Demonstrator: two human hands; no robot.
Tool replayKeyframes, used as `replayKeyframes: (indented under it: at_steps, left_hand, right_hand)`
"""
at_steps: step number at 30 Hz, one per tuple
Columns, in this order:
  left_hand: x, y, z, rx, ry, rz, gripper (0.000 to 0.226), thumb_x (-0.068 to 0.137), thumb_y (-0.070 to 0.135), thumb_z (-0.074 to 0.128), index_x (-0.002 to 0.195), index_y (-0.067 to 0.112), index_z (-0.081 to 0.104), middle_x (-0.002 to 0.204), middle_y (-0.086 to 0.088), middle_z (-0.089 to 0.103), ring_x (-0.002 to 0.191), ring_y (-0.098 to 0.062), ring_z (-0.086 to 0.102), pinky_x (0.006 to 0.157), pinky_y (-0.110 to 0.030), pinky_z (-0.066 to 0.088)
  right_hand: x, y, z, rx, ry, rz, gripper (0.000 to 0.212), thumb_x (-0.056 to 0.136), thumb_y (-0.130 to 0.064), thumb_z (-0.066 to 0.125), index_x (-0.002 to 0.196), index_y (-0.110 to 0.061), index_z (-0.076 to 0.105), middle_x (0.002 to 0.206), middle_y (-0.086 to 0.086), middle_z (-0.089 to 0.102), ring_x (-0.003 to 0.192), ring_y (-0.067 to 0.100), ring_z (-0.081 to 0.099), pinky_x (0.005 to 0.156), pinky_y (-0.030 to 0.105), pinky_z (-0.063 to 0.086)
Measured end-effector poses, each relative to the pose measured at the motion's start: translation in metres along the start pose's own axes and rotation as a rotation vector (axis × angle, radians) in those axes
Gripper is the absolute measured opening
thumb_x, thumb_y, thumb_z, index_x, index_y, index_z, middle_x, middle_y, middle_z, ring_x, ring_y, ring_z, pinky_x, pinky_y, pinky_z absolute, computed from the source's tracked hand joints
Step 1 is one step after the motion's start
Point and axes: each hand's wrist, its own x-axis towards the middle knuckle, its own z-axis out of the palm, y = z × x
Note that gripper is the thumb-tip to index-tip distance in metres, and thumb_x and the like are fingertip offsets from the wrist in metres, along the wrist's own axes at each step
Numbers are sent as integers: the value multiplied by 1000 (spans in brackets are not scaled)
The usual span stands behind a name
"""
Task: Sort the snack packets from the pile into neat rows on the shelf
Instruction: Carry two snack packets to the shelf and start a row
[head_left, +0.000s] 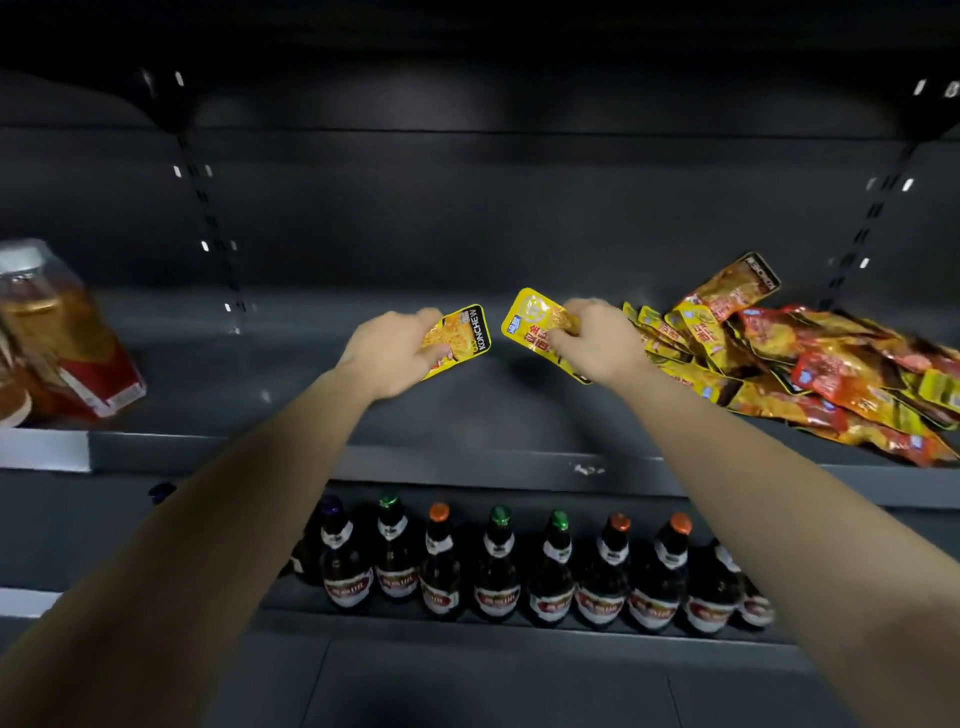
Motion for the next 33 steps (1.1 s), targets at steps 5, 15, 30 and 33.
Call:
replayKeyframes:
  at_steps: [5,15,30,33]
  left_hand:
    - [13,-17,14,-44,9,-56,28,95,41,50,105,15,49,86,-9,62,86,-34,57,64,-34,38]
    - [15,-69,12,-42,27,-115,28,93,40,51,105,15,50,83,-8,62,84,-34,56,63,-33,36]
    - [-4,-183,6,80,79,-287,26,96,36,50,106,11,48,95,-15,64,90,-39,58,63,-33,35]
    - [-6,-201,4,95,111,-337,26,96,33,50,107,10,48,97,-16,64,91,-40,58,63,-34,36]
  right_hand:
    - [28,6,23,107,-57,22,17,88,-27,55,91,-11,60,95,11,62,93,30,57,69,31,38]
    - [59,-38,60,335,-205,78,17,92,-24,57,99,-11,64,96,4,65,90,20,58,75,29,42]
    - [78,-146,136,592,-329,220,27,84,-20,71,103,-18,53,88,-3,62,75,15,59,56,25,41]
    - [82,-164,153,602,-349,223,20,90,-25,65,103,-16,51,73,-2,58,54,13,50,44,24,36]
